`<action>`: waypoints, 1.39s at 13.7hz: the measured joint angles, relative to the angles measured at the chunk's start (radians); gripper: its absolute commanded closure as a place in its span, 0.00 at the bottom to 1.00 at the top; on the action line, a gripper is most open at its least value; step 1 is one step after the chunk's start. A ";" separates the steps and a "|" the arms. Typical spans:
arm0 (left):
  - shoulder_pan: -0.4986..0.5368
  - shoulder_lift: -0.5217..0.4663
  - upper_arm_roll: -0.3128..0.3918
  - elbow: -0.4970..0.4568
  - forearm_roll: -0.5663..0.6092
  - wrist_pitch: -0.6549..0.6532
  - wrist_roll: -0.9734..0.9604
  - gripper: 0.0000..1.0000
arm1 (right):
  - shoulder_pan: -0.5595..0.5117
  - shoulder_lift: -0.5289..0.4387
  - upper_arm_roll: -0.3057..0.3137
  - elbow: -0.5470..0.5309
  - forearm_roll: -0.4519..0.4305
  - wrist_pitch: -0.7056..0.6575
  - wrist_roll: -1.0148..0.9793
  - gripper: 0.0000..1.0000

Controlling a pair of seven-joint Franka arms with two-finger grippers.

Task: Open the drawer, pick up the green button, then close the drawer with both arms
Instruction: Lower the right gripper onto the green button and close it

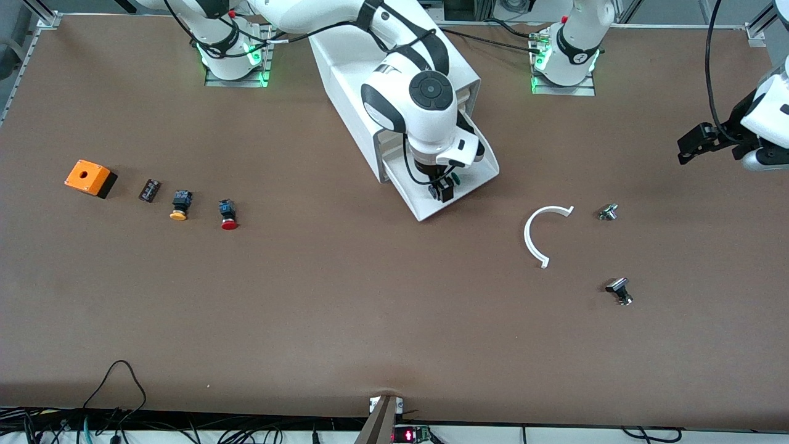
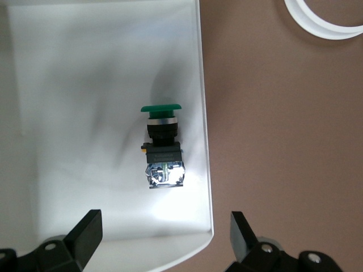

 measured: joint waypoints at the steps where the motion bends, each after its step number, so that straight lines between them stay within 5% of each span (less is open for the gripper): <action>1: 0.012 0.005 0.000 0.020 0.000 0.000 0.000 0.00 | 0.003 0.009 0.000 0.000 0.000 0.000 0.000 0.00; 17: 0.027 0.016 -0.029 0.056 0.000 -0.031 0.001 0.00 | 0.030 0.074 0.000 0.000 -0.001 0.082 -0.006 0.01; 19: 0.028 0.018 -0.030 0.058 0.000 -0.031 0.001 0.00 | 0.031 0.090 0.000 0.000 -0.001 0.097 -0.006 0.10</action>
